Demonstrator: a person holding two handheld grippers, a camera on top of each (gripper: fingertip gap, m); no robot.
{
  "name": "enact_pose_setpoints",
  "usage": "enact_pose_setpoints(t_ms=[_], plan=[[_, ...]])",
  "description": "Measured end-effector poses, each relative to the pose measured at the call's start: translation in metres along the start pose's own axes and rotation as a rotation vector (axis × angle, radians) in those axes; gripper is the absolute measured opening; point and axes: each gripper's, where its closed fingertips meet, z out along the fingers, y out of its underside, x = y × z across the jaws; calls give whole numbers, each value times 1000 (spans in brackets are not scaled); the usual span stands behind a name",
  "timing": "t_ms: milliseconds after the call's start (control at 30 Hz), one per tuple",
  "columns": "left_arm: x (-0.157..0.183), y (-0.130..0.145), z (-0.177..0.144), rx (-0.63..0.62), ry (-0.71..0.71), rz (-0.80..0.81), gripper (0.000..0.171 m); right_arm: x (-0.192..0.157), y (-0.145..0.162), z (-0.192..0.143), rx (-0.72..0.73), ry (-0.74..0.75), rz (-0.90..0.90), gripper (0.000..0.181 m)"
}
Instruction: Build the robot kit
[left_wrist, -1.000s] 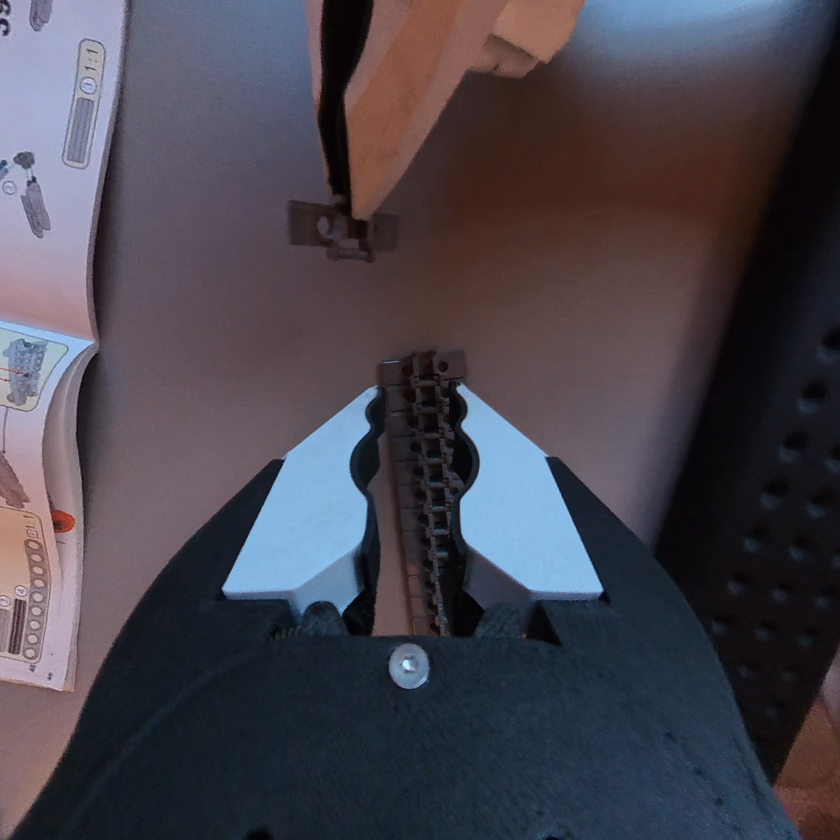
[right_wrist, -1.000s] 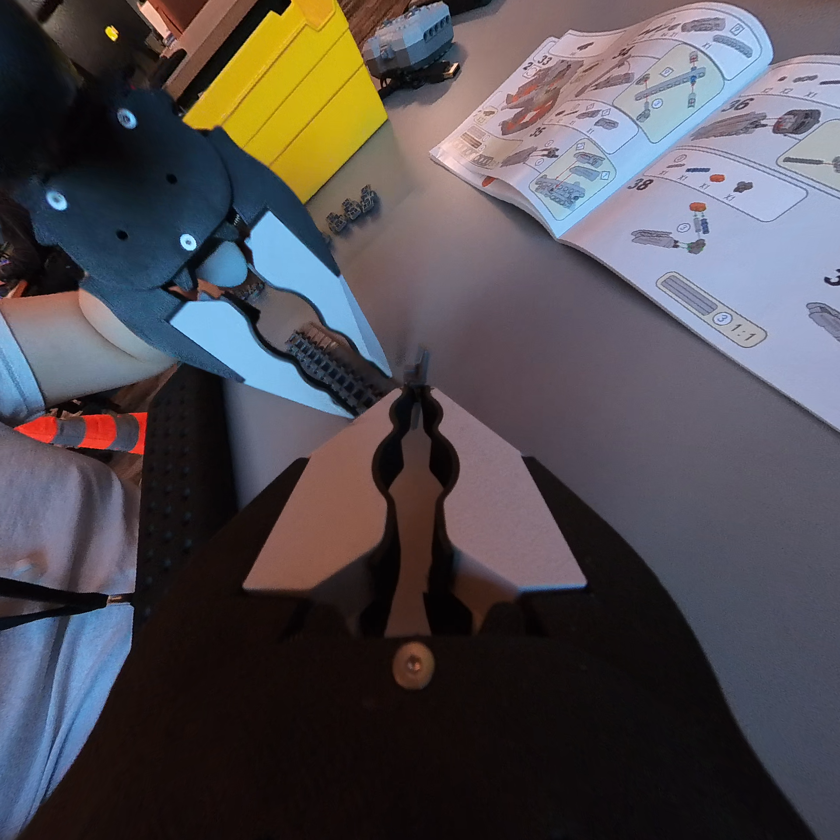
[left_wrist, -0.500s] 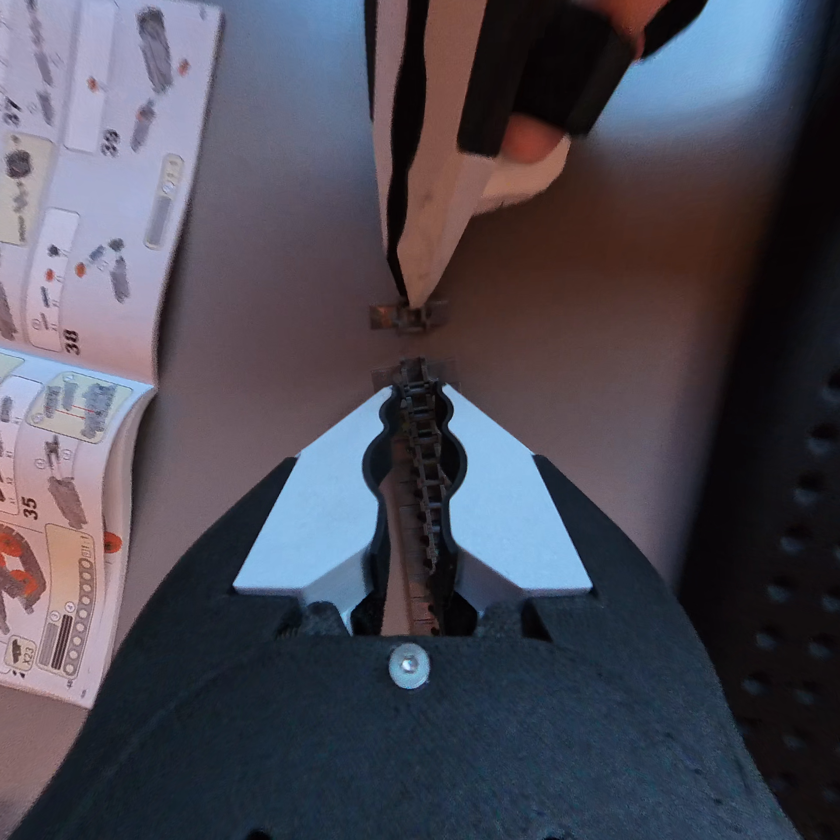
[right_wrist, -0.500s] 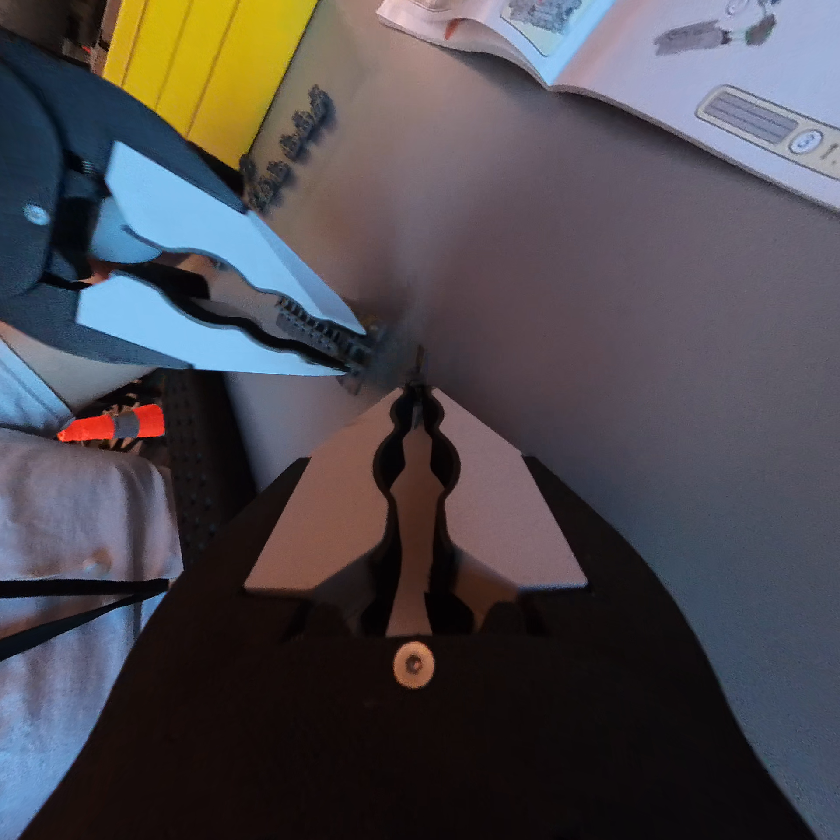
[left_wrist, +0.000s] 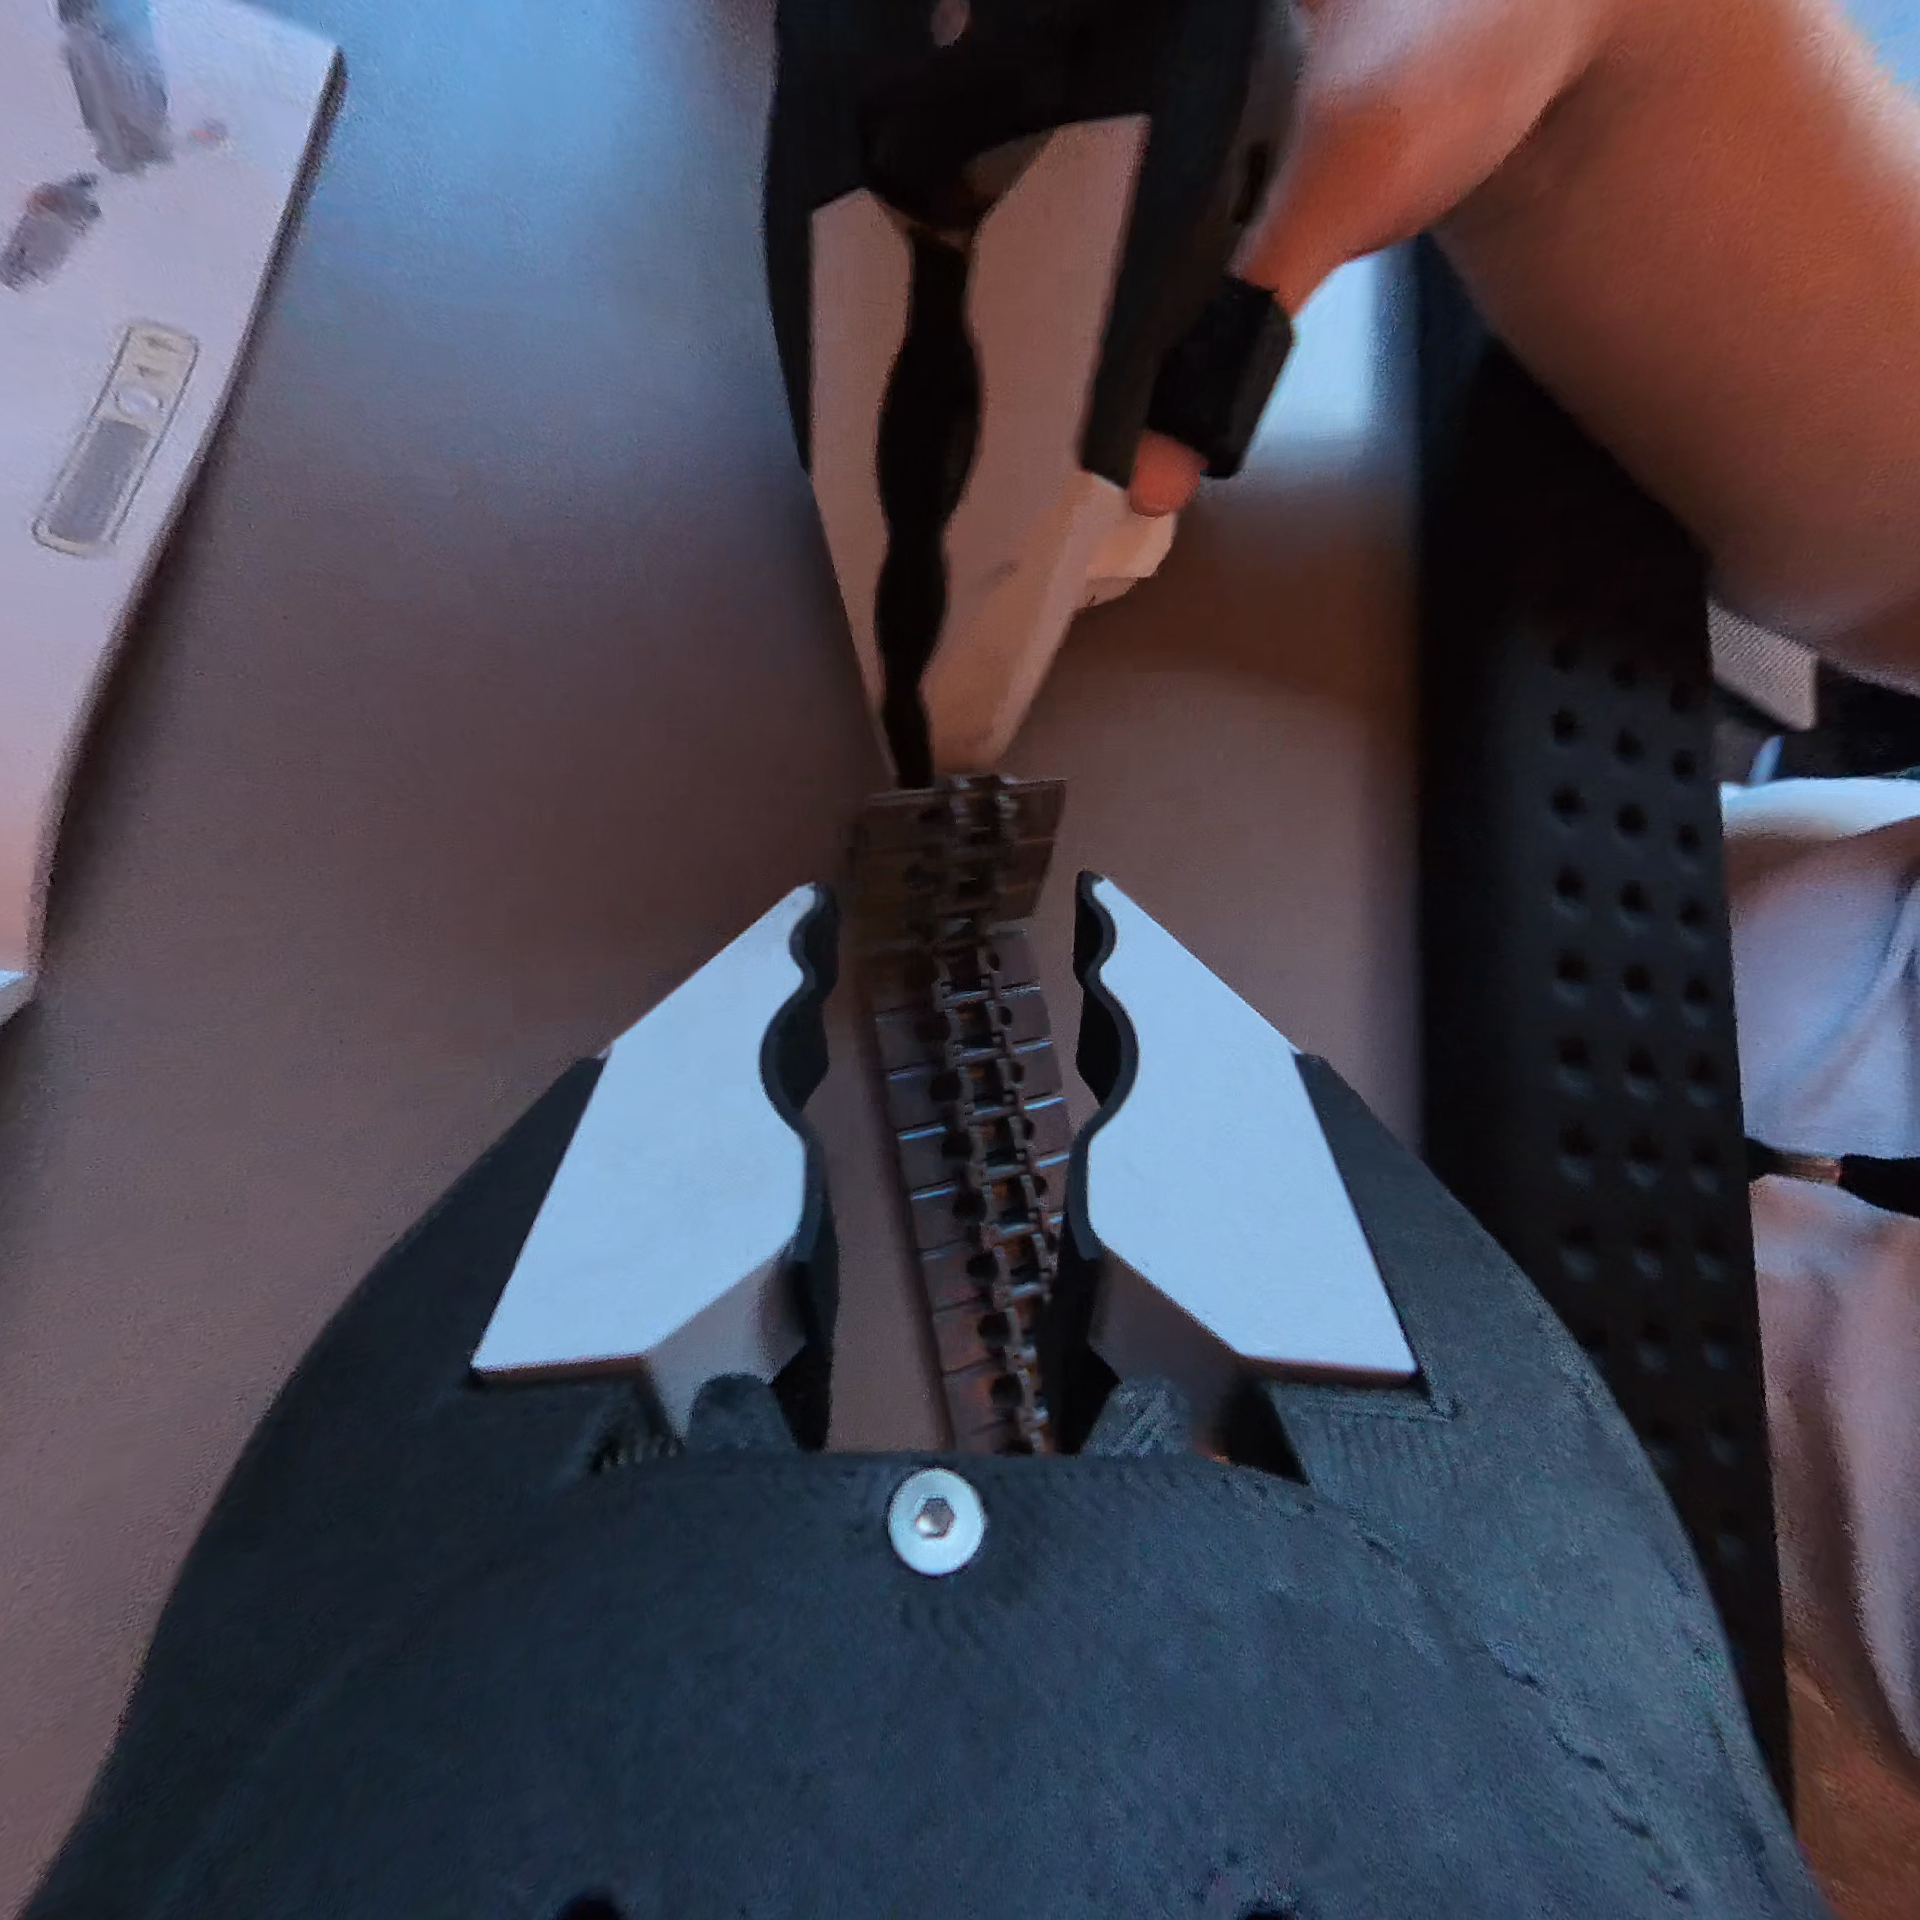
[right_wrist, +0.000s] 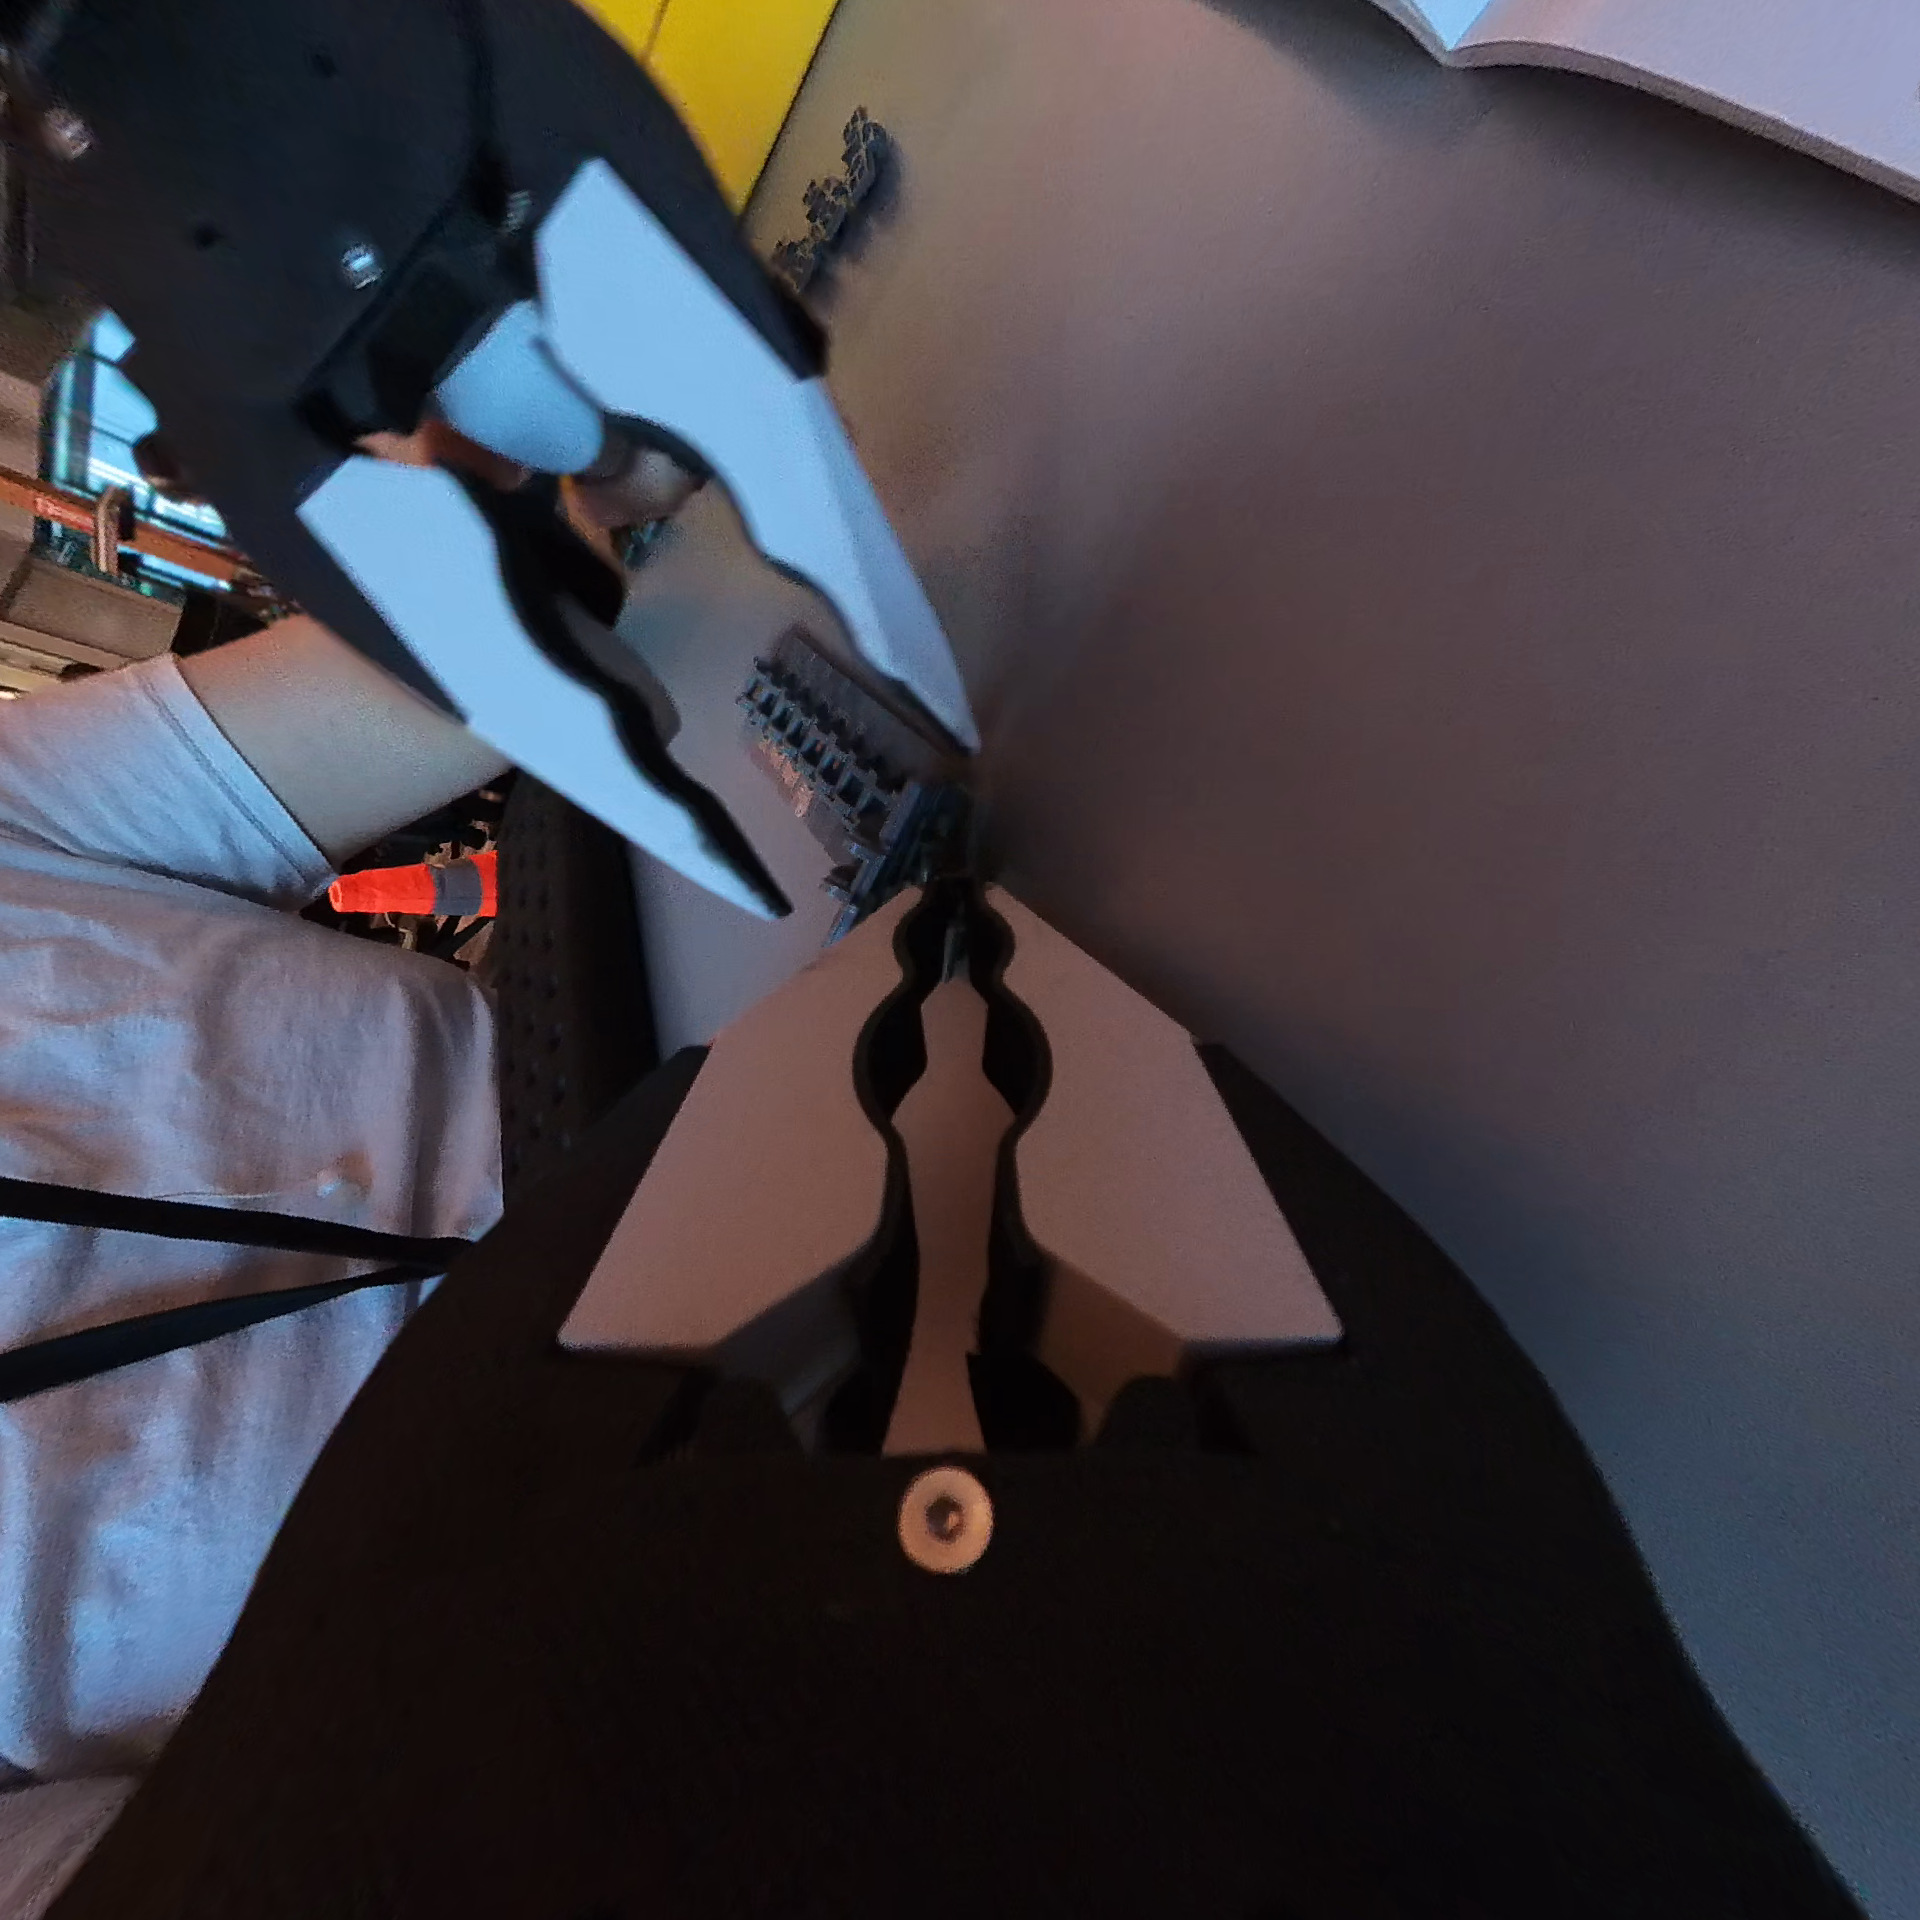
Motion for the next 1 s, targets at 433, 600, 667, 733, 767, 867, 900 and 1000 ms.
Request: enact_pose_setpoints(t_ms=[433, 600, 667, 733, 767, 867, 900, 1000], plan=[[-1, 2, 5, 116, 205, 35, 26, 3, 5, -3, -38, 62, -99, 0], [-12, -3, 2, 162, 168, -92, 25, 9, -5, -10, 12, 128, -139, 0], [-15, -6, 1, 186, 164, -120, 25, 9, -11, -11, 32, 150, -178, 0], [-13, -10, 0, 212, 188, -140, 26, 8, -15, -13, 49, 165, -216, 0], [-10, -12, -1, 225, 220, -154, 28, 7, -17, -14, 63, 170, -238, 0], [-2, -14, -3, 238, 314, -185, 31, 2, -23, -14, 92, 156, -286, 0], [-1, -12, -3, 233, 328, -182, 31, 0, -22, -13, 88, 149, -293, 0], [2, -8, -4, 215, 347, -150, 29, 2, -17, -9, 51, 143, -290, 0]])
